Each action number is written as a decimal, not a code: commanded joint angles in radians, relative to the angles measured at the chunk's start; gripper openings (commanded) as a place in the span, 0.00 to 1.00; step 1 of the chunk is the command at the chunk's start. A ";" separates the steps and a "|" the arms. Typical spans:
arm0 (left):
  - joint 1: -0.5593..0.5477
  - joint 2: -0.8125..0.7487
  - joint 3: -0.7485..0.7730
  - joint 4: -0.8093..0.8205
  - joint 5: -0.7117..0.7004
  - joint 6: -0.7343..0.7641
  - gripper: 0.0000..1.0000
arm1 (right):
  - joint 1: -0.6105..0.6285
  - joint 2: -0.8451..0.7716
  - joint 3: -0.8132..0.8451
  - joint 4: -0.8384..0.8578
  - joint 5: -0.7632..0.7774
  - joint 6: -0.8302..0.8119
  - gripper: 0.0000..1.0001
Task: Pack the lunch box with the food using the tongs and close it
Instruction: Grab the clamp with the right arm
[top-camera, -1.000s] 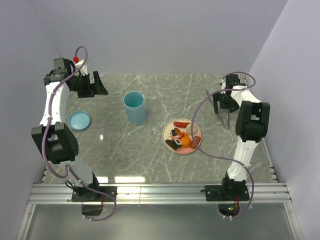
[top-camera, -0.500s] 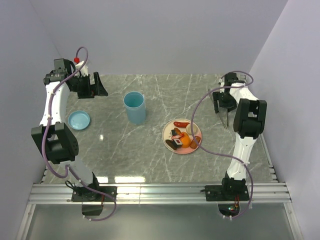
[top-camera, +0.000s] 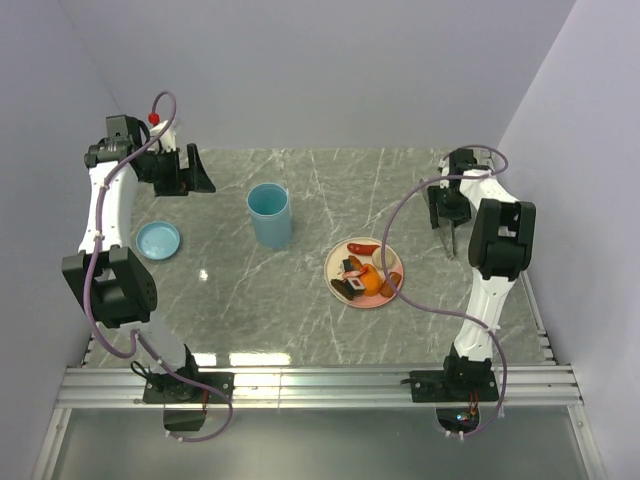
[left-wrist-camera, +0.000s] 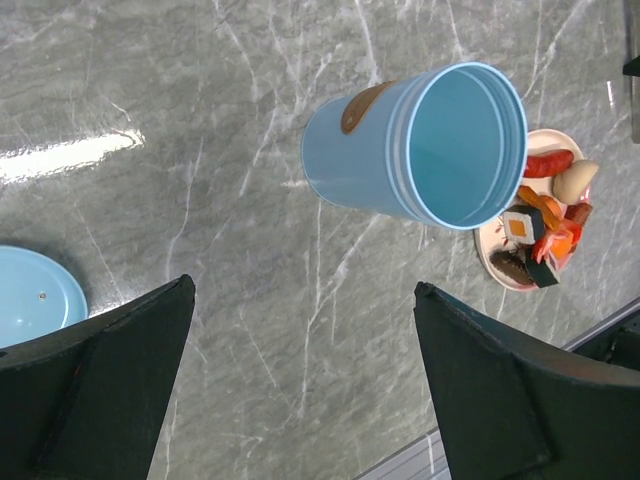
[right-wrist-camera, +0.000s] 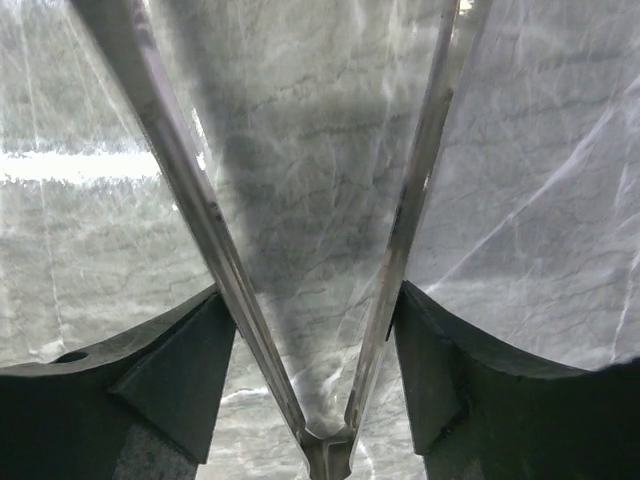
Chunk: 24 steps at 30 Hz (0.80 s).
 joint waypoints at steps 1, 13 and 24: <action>0.007 -0.022 0.048 -0.025 0.046 0.037 0.97 | 0.008 -0.020 -0.062 -0.034 -0.006 0.012 0.68; 0.013 -0.182 -0.053 0.140 0.074 0.015 0.99 | -0.039 -0.245 -0.087 -0.052 -0.234 -0.060 0.50; 0.006 -0.274 -0.053 0.219 0.245 0.044 0.99 | -0.036 -0.403 0.051 -0.268 -0.584 -0.170 0.51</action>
